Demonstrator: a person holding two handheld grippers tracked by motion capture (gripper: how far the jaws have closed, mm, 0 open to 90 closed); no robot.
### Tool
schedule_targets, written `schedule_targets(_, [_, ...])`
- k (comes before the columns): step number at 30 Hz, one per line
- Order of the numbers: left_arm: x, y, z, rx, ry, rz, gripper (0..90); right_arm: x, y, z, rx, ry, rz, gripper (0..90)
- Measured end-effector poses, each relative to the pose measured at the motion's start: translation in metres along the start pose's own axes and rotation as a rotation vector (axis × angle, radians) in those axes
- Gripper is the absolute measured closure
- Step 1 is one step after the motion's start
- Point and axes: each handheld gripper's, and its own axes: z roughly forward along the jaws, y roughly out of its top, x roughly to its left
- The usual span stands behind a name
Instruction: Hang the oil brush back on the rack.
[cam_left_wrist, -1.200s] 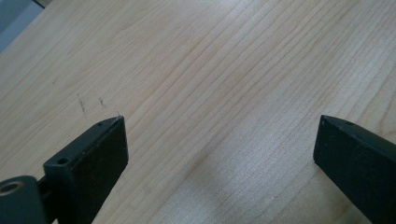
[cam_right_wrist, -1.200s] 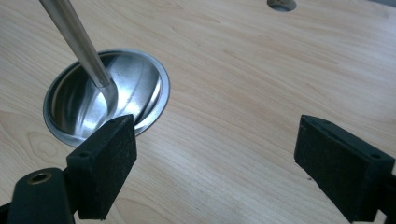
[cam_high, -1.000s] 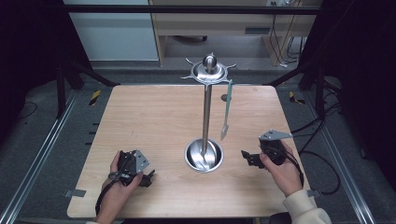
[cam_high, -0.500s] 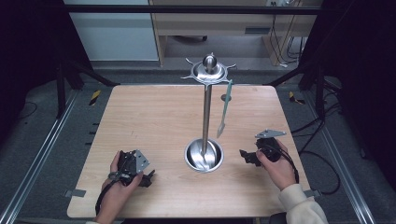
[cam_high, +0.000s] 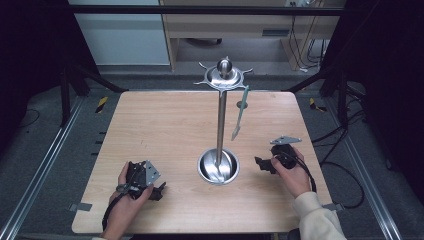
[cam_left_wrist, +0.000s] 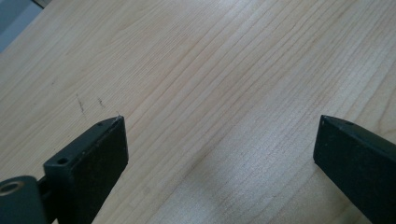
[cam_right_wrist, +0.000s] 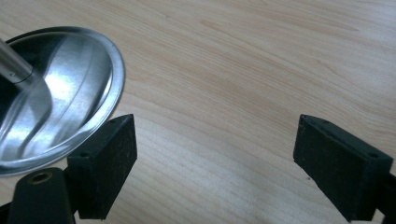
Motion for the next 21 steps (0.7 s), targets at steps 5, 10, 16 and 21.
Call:
schedule_targets(5, [0.001, 0.000, 0.000, 0.003, 0.002, 0.001, 2.7, -0.002, 0.001, 0.006, -0.020, -0.011, 0.029, 14.4])
schedule_targets(10, [0.000, 0.000, 0.000, 0.000, 0.000, -0.001, 2.7, -0.004, 0.001, 0.013, -0.027, -0.020, 0.051, 14.5])
schedule_targets(16, [0.001, 0.000, 0.000, 0.001, 0.001, 0.001, 2.7, -0.004, 0.001, 0.019, -0.040, -0.022, 0.063, 14.5])
schedule_targets(21, [0.001, 0.001, 0.001, -0.002, 0.000, 0.001, 2.7, -0.001, 0.001, 0.024, -0.039, -0.029, 0.063, 14.3])
